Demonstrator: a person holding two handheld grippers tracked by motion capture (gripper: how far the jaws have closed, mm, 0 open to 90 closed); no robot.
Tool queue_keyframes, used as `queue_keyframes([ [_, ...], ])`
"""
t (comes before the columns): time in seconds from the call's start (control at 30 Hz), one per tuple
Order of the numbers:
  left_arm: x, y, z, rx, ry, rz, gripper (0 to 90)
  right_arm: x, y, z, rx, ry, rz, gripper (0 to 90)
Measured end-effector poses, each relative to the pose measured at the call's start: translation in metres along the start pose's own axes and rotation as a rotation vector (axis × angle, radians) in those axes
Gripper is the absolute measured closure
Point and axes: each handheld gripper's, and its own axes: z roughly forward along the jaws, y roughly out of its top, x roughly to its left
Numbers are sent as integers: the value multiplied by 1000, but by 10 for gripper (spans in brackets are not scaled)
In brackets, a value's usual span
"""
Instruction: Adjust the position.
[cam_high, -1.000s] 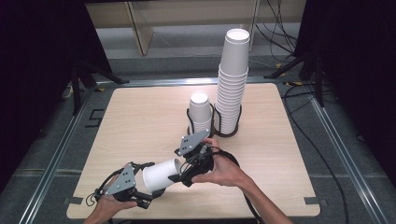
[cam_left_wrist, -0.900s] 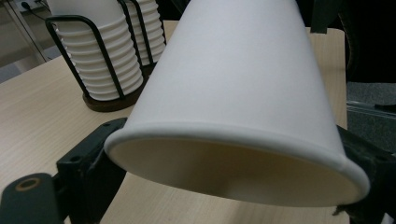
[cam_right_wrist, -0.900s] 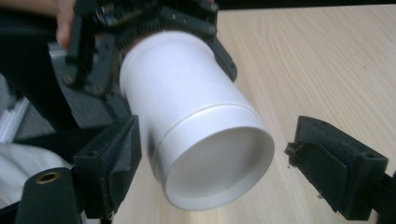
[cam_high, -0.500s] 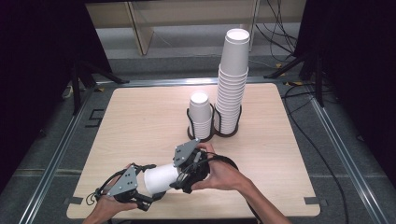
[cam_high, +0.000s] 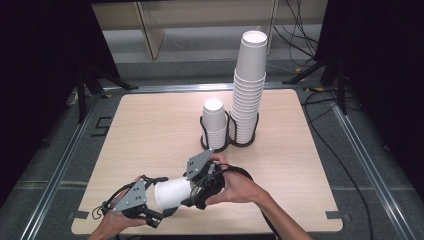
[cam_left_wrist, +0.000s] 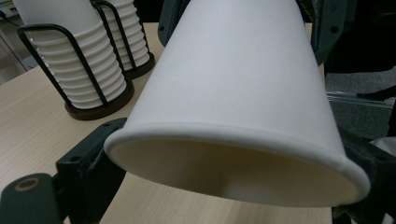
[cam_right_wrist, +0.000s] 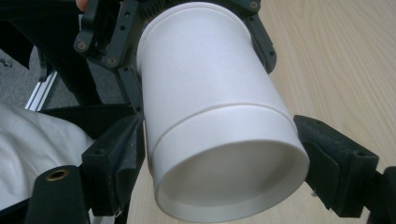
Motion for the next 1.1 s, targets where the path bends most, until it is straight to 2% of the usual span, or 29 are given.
queue_keyframes([
  [0.1,-2,0,2,-14,-4,-13,99,1,0,2,20,-1,-14,213],
  [0.13,-1,0,1,-6,-8,-1,99,2,0,2,24,2,-15,215],
  [0.3,0,-1,1,-17,-29,-3,98,2,0,2,19,16,-11,226],
  [0.33,0,-1,1,-20,-29,-3,98,1,-1,2,23,6,-30,229],
  [0.43,0,-1,1,-17,-35,1,98,0,-2,1,16,24,-26,234],
  [0.6,0,-1,0,1,-33,7,97,0,-3,2,15,26,-30,234],
  [0.77,-2,-1,1,-7,-27,-4,97,1,-2,2,28,22,-36,230],
  [0.93,-2,0,1,13,-29,9,98,1,-2,3,41,23,-45,229],
  [1.0,-3,-1,2,5,-30,0,98,2,-2,4,40,36,-33,229],
  [1.1,-2,-1,3,10,-36,5,99,0,-3,4,47,24,-42,227],
])
